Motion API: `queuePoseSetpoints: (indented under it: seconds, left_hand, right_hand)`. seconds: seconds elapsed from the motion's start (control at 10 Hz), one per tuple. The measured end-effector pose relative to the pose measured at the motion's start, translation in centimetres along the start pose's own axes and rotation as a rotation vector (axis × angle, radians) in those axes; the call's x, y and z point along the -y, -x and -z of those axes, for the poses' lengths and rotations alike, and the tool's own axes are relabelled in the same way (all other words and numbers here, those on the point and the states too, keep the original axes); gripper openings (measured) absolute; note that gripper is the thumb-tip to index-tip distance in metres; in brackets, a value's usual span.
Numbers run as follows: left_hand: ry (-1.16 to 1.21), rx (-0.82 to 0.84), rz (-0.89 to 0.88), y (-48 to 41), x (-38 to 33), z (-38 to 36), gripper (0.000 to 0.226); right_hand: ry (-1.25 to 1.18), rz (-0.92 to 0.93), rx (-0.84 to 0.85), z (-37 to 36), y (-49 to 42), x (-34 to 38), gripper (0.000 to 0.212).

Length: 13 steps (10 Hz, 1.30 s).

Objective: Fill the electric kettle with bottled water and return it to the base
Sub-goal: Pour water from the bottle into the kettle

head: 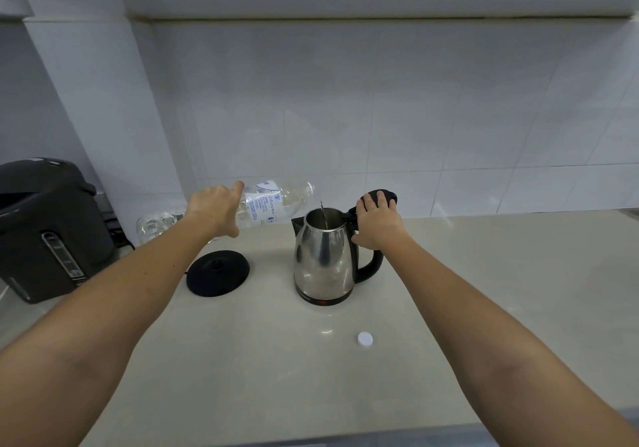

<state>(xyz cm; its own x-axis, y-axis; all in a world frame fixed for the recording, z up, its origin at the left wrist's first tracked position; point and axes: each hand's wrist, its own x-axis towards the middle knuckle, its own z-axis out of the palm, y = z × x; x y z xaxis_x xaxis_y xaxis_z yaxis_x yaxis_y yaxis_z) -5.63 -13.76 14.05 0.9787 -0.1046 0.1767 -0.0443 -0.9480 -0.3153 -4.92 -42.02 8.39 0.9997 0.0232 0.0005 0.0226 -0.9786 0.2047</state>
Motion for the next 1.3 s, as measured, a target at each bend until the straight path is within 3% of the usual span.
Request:
queuePoseSetpoints:
  seconds: [1.3]
  left_hand:
    - [-0.006, -0.009, -0.008, -0.17, 0.21, -0.39, 0.078]
  right_hand:
    - [-0.005, -0.007, -0.017, -0.04, 0.00, 0.00, 0.083]
